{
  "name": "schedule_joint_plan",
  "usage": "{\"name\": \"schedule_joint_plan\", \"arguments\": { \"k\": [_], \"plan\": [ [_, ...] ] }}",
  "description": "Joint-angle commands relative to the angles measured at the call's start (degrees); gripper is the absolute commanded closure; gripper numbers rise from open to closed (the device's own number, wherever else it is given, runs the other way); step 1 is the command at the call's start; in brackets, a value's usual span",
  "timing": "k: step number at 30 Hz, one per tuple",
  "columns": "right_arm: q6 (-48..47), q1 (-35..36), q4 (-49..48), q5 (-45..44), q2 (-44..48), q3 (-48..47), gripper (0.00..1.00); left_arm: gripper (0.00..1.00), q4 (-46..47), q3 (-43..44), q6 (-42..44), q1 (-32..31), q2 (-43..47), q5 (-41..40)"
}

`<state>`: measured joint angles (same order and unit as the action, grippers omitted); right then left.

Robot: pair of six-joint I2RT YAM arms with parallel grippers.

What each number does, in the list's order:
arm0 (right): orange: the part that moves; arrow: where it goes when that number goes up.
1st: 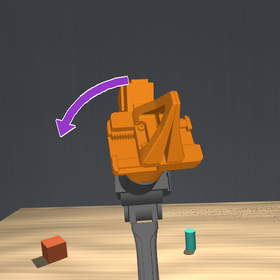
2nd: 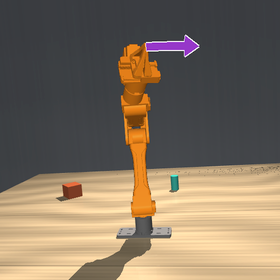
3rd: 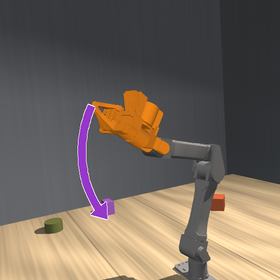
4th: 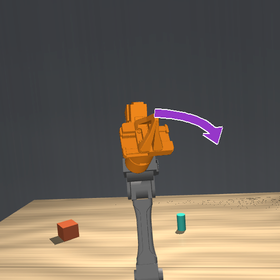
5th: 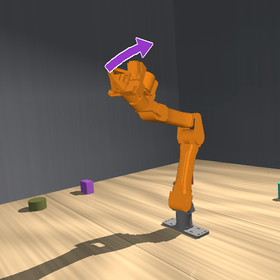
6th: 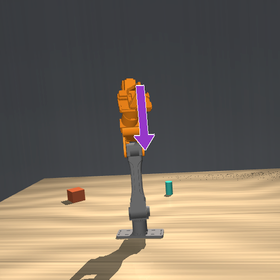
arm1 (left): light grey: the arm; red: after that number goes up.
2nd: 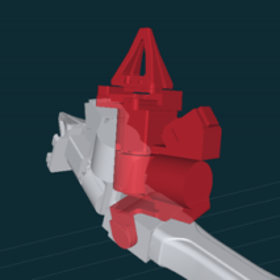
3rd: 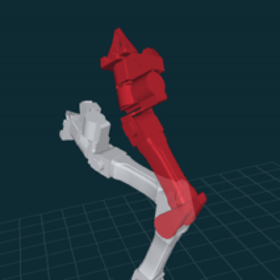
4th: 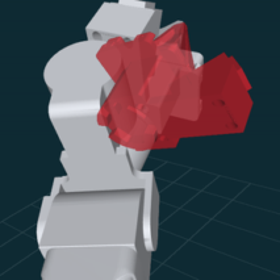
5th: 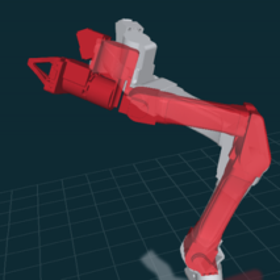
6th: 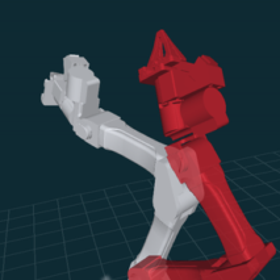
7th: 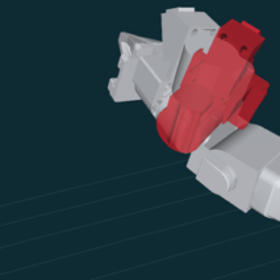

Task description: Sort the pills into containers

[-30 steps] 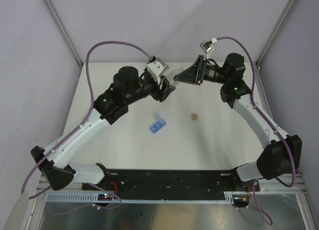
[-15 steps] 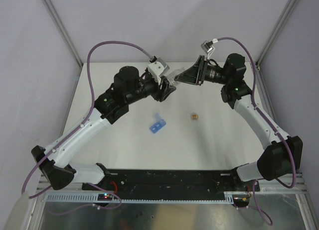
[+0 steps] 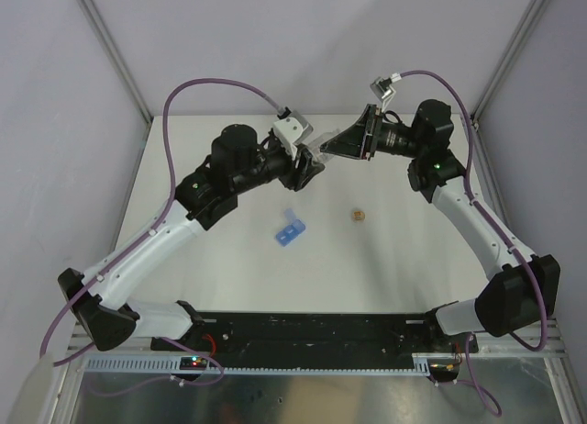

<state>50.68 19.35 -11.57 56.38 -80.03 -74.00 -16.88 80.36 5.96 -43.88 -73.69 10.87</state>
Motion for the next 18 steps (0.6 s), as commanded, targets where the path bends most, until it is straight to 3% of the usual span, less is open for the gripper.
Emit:
{"name": "schedule_joint_plan", "arguments": {
  "k": [1, 8, 18],
  "plan": [
    [-2.4, -0.2, 0.1, -0.5, 2.5, -0.5, 0.13, 1.0, 1.9, -0.3, -0.2, -0.2, 2.2, 1.0],
    [-6.5, -0.9, 3.9, -1.4, 3.9, -0.5, 0.06, 1.0, 1.9, -1.7, 0.7, 0.0, 3.5, 0.0],
    [-20.7, -3.2, 14.1, -6.7, 8.5, -0.5, 0.01, 1.0, 1.1, -8.3, 2.9, 3.7, 9.4, 0.5]
  ]
}}
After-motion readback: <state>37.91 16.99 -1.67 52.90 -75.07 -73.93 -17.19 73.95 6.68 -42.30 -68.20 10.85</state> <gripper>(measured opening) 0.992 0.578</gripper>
